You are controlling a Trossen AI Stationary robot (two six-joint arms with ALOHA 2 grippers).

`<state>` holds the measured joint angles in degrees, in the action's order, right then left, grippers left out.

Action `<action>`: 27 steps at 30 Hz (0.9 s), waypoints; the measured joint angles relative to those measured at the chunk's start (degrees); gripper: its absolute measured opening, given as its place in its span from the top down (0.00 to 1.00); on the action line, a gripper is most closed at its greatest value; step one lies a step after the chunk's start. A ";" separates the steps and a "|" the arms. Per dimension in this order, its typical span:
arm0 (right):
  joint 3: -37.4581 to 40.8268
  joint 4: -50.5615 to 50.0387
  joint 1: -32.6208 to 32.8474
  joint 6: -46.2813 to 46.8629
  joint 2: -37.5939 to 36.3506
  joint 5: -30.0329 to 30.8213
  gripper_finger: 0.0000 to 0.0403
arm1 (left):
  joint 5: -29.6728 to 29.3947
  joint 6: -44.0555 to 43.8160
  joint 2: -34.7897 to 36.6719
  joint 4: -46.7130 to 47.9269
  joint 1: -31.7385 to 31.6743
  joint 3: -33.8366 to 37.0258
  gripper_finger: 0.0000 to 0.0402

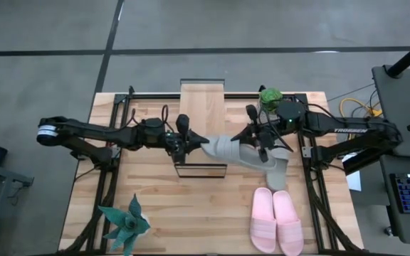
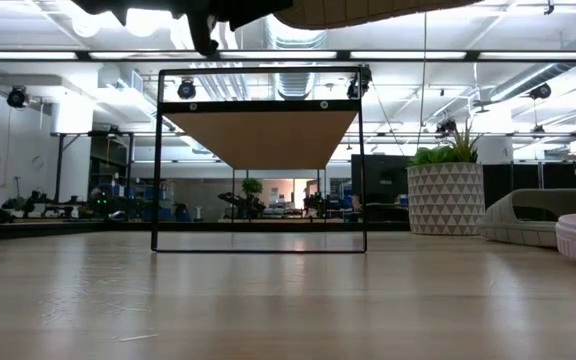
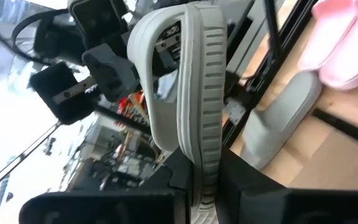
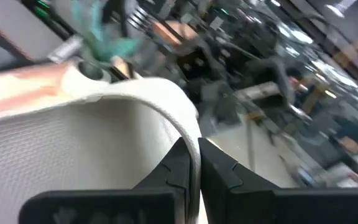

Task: Pick and place slides into the shelf
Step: Put the left gray slide on the shelf

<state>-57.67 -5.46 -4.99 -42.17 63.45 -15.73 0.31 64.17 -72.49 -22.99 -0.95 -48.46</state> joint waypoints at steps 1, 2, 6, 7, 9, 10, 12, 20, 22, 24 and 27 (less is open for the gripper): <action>0.00 -0.17 0.00 0.37 -0.41 2.13 0.95 | -1.22 0.86 0.27 0.18 -0.01 0.03 0.96; 0.00 -0.32 0.00 1.00 -0.78 4.07 0.94 | -2.47 2.11 0.42 0.46 0.00 0.02 0.96; 0.09 -0.78 -0.02 1.62 -2.45 9.41 0.84 | -6.77 4.25 1.45 0.58 0.22 0.25 0.97; 0.08 -0.78 -0.02 1.64 -3.02 10.49 0.82 | -7.14 4.34 1.73 0.69 0.22 0.29 0.97; 0.08 -0.69 -0.02 1.65 -3.92 12.61 0.76 | -7.87 4.42 2.55 1.09 0.31 0.86 0.97; 0.07 -0.70 -0.02 1.69 -4.37 13.32 0.74 | -8.10 4.43 2.97 1.36 0.31 1.05 0.97; 0.07 -0.67 -0.02 1.76 -5.02 14.88 0.69 | -8.81 4.47 3.77 1.63 0.30 1.73 0.97; 0.02 -1.13 0.24 3.90 -7.53 16.83 0.62 | -12.96 5.83 6.10 1.99 0.30 3.81 0.97; 0.02 -1.59 0.35 5.08 -7.55 16.09 0.62 | -12.97 5.93 6.13 2.21 0.37 3.81 0.97; 0.02 -3.31 0.36 4.39 -7.37 14.16 0.62 | -12.80 7.37 5.97 2.07 0.57 3.68 0.97; 0.02 -6.03 1.10 -1.84 -6.43 12.81 0.62 | -12.63 8.21 5.72 2.06 0.70 3.68 0.97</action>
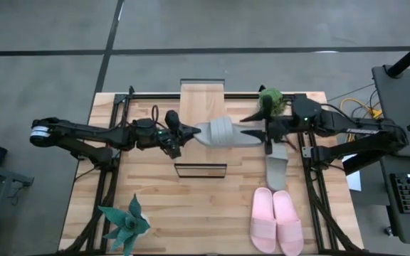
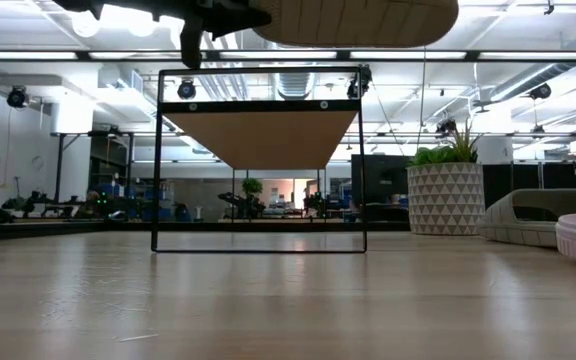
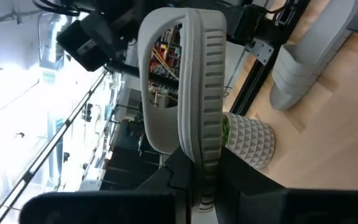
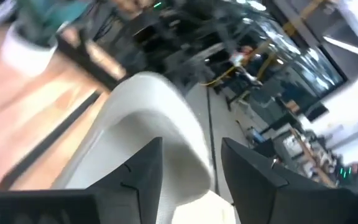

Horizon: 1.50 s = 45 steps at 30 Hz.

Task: Pick and place slides into the shelf
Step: Put the left gray slide on the shelf

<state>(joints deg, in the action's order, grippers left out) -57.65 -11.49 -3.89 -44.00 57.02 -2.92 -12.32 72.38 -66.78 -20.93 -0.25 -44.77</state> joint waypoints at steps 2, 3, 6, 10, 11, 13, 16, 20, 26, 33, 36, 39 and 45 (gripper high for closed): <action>0.00 -0.30 0.54 -3.69 1.11 -0.05 0.62 | 0.09 -0.01 -0.15 0.04 0.00 -0.04 0.97; 0.00 0.16 0.82 -5.25 1.68 -0.04 0.62 | 0.07 -0.02 -0.16 0.15 0.00 -0.04 0.97; 0.00 1.29 1.17 -9.68 3.33 -0.07 0.63 | 0.01 0.00 -0.17 0.07 0.00 -0.07 0.97; -0.05 3.76 1.15 -12.19 5.42 -0.04 0.65 | -0.18 0.00 -0.23 0.22 0.00 -0.07 0.97; -0.42 3.71 1.15 -12.65 5.87 -0.04 0.65 | -0.21 0.00 -0.23 0.17 -0.02 -0.08 0.97; -1.46 3.25 1.15 -12.98 6.82 -0.07 0.66 | -0.23 0.00 -0.23 0.20 -0.01 -0.07 0.97; -3.70 1.35 1.15 -13.03 8.58 -0.07 0.67 | -0.18 0.00 -0.23 0.20 -0.02 -0.07 0.97; -7.25 -2.19 1.16 -13.01 11.31 -0.26 0.70 | 0.87 -0.02 -0.20 0.20 -0.02 -0.07 0.97; -12.36 -7.93 1.15 -13.79 14.62 -0.03 0.84 | 1.08 -2.23 -0.18 0.44 -0.04 -0.07 0.97; -12.99 -6.74 1.13 -17.90 14.77 0.28 0.97 | 1.86 -14.94 1.91 2.45 0.00 -0.09 0.88; -12.83 -5.69 1.13 -18.10 14.82 1.06 0.97 | 2.70 -20.82 4.32 5.45 0.09 -0.33 0.78; -12.83 -4.23 1.15 -18.66 15.46 2.52 0.97 | 2.21 -25.29 7.85 7.79 0.11 -0.33 0.68; -12.86 -1.96 3.24 -15.44 17.57 11.84 0.98 | -7.12 -34.34 15.21 14.08 0.07 -0.18 0.53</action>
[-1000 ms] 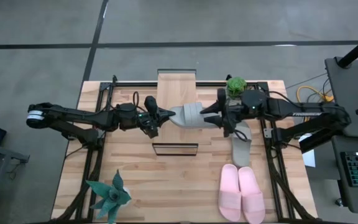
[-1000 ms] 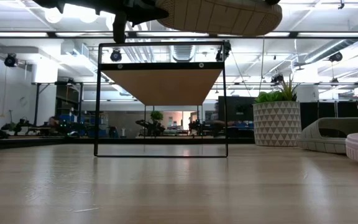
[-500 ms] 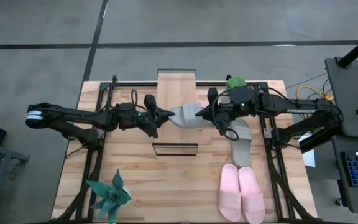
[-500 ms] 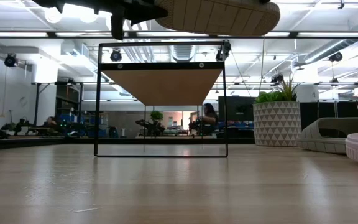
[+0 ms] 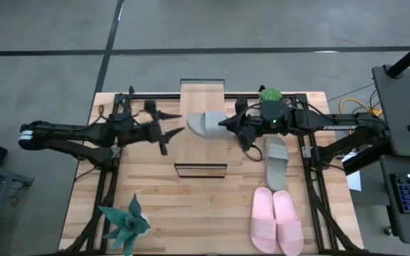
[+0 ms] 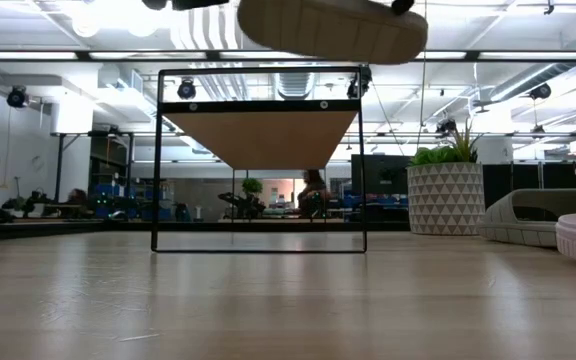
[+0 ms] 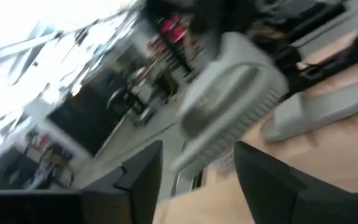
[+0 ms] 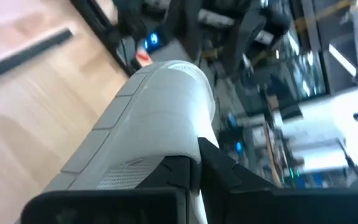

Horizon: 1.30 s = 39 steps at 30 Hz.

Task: Pick and place slides into the shelf
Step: Put the left gray slide on the shelf

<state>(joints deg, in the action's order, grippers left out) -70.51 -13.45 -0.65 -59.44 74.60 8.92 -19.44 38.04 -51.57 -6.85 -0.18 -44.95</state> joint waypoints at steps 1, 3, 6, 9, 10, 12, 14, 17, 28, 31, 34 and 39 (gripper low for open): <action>-0.04 0.50 0.72 0.96 0.67 2.21 0.98 | -1.38 -1.39 0.96 0.70 0.00 0.08 0.52; -0.10 0.78 2.04 1.94 1.98 5.18 0.98 | -2.27 -4.65 2.60 1.29 -0.07 0.09 0.50; -0.52 1.21 4.45 3.24 4.33 8.19 0.98 | -2.36 -10.07 4.86 1.74 -0.05 0.13 0.49; -1.66 0.87 7.17 3.32 7.08 12.93 0.98 | -2.38 -14.16 6.66 1.92 -0.05 0.15 0.49; -2.14 0.94 8.04 3.34 7.98 14.74 0.98 | -2.42 -15.01 7.01 1.89 -0.05 0.15 0.49; -3.16 0.97 9.47 3.50 9.69 17.39 0.98 | -2.43 -15.42 7.76 2.23 -0.05 0.15 0.49; -3.70 1.09 10.72 2.99 11.03 18.19 0.98 | -2.43 -15.47 8.13 3.42 -0.05 0.20 0.49; -4.11 0.93 12.15 2.13 12.77 18.31 0.98 | -2.42 -15.51 8.25 5.01 -0.05 0.24 0.49; -4.75 3.91 12.71 -0.23 19.88 24.10 0.98 | -2.45 -16.75 7.08 6.35 -0.05 0.20 0.49; -5.53 3.87 12.75 -0.75 21.71 25.36 0.98 | -2.51 -16.74 7.33 6.29 -0.05 0.22 0.49; -6.50 3.97 12.85 -1.67 22.94 25.16 0.98 | -2.51 -16.74 7.80 6.70 -0.05 0.31 0.49; -6.84 3.90 12.90 -1.81 22.99 21.23 0.98 | -2.51 -16.74 8.19 6.67 -0.05 0.29 0.49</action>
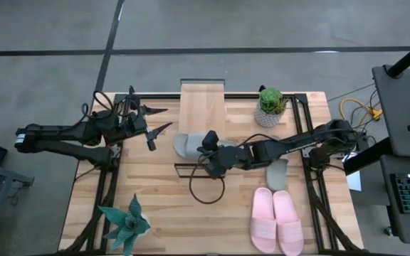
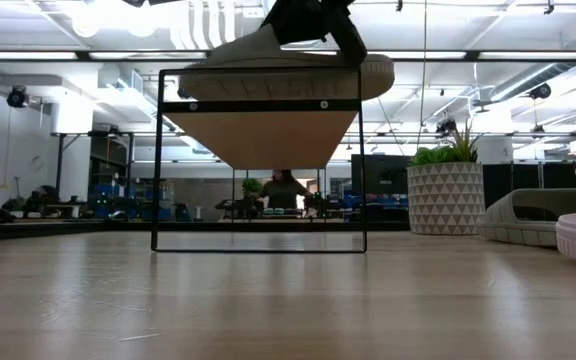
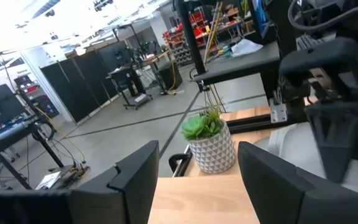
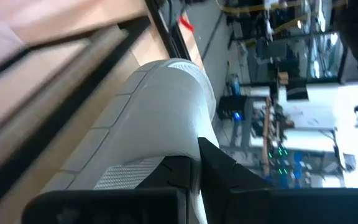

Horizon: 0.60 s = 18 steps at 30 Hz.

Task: Pick and place slides into the shelf
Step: Put the left gray slide on the shelf

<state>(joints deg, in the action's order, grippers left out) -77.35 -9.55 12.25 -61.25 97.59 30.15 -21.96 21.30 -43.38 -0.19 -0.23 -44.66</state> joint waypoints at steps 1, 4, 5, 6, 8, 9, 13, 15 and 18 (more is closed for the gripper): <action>0.06 -0.04 0.00 0.25 -0.11 -1.00 0.98 | 0.00 0.00 0.05 0.24 0.00 0.00 0.49; 0.12 -0.19 0.00 0.84 -0.19 -2.37 0.98 | 0.00 0.02 0.10 0.83 0.00 0.02 0.49; 0.12 -0.34 0.00 1.05 -0.22 -2.81 0.98 | 0.00 0.02 0.01 0.72 0.00 0.01 0.49; 0.14 -0.36 -0.06 1.11 -0.25 -3.19 0.98 | 0.00 0.02 -0.02 0.72 0.00 0.00 0.49; 0.21 -0.32 -0.22 1.26 -0.10 -3.85 0.98 | 0.01 0.02 -0.05 0.84 0.00 0.01 0.49; 0.22 -0.27 -0.22 1.42 -0.06 -4.07 0.98 | 0.00 0.02 -0.17 0.73 0.00 0.01 0.49; 0.46 -0.11 -0.59 1.86 -0.05 -4.56 0.98 | 0.02 0.02 -0.15 0.81 -0.02 0.02 0.49; 0.54 -0.08 -1.00 1.84 -0.05 -4.64 0.98 | 0.00 0.02 -0.19 0.70 0.00 0.00 0.49; 0.47 -0.12 -1.61 1.34 -0.05 -4.93 0.98 | 0.02 0.04 -0.08 0.83 0.00 0.00 0.49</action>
<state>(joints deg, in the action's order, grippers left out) -76.88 -9.67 10.64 -59.91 97.54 25.22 -21.93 21.34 -43.45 0.65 -0.23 -44.66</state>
